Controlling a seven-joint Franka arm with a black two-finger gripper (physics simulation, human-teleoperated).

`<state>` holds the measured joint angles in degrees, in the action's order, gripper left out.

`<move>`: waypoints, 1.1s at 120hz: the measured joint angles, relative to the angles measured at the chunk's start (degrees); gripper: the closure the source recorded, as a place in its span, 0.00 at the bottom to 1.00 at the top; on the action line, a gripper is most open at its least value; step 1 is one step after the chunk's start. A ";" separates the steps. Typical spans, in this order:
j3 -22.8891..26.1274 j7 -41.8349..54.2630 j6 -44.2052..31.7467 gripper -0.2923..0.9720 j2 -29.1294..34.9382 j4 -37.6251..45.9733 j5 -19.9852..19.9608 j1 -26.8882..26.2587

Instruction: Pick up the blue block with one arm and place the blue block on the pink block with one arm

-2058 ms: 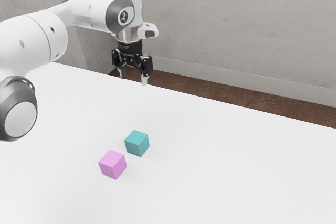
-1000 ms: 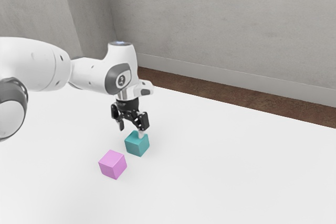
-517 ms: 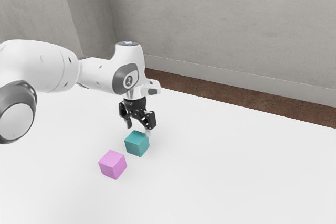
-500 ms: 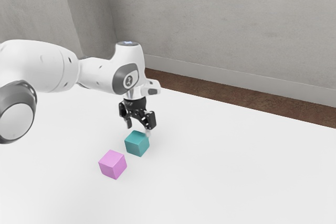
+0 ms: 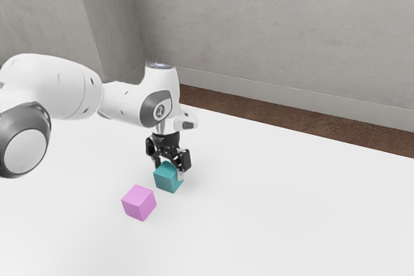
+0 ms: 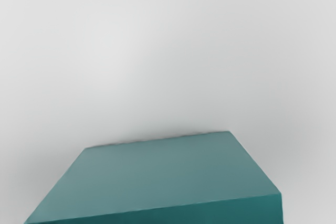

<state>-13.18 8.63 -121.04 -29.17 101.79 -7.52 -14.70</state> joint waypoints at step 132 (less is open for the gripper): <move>-0.38 -1.14 -1.07 0.46 14.51 8.39 1.58 -0.77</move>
<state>-13.56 7.50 -122.11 -14.66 110.18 -5.94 -15.47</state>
